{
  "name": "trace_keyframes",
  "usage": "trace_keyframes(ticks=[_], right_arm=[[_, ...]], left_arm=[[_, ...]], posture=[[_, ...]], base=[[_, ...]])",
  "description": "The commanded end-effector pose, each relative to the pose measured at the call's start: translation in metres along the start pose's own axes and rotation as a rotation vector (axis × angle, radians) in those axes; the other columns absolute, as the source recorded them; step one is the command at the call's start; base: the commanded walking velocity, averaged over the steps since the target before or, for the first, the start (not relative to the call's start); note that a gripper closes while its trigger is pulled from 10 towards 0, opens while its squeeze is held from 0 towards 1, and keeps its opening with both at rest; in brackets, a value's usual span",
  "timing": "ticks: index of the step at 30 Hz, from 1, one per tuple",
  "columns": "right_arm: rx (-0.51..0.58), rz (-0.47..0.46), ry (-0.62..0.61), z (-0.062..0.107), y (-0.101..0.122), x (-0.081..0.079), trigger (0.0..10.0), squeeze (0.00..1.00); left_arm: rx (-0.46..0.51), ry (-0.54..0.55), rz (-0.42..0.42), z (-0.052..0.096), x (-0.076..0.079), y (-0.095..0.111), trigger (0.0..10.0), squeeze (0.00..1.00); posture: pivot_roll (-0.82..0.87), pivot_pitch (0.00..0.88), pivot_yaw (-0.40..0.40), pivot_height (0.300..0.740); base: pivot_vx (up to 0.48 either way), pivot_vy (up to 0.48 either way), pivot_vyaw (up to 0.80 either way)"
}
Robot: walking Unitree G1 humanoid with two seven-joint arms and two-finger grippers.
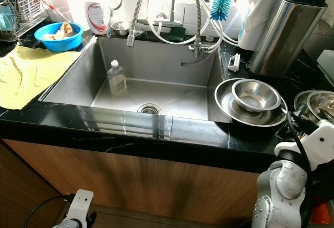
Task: Kitchen organization
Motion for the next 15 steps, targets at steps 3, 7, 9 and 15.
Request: trace_keyframes(ticks=[3, 7, 9, 15], right_arm=[[-0.020, -0.012, -0.029, 0.0018, -0.0055, 0.0037, 10.0, 0.00], [-0.012, -0.021, -0.041, 0.0021, -0.0040, 0.0062, 10.0, 0.00], [-0.007, -0.024, -0.052, 0.0027, -0.0032, 0.0082, 10.0, 0.00], [-0.023, -0.030, -0.083, 0.0039, -0.0072, 0.0127, 10.0, 0.00]], left_arm=[[-0.014, 0.006, -0.014, 0.0003, -0.0010, -0.0033, 10.0, 0.00], [-0.015, 0.007, -0.017, 0.0004, -0.0015, -0.0035, 10.0, 0.00], [-0.015, 0.007, -0.019, 0.0004, -0.0016, -0.0035, 10.0, 0.00], [-0.015, 0.006, -0.020, 0.0004, -0.0013, -0.0037, 10.0, 0.00]], posture=[[-0.14, 0.000, -0.051, 0.740], [-0.14, 0.000, -0.049, 0.740], [-0.14, 0.000, -0.050, 0.740], [-0.14, 0.000, -0.050, 0.740]], base=[[0.000, 0.000, 0.00], [0.000, 0.000, 0.00], [0.000, 0.000, 0.00], [0.000, 0.000, 0.00]])
Point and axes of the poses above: a point about 5 cm out from each wrist's last joint towards the gripper, its own z axis pointing back from the gripper into the wrist, its own y axis along the axis of the wrist's last joint, x = y × z, the point moved 4 cm from there along -z, pointing out of the wrist towards the gripper, and after that the axes turned 3 degrees about -z, right-handed, at the moved point
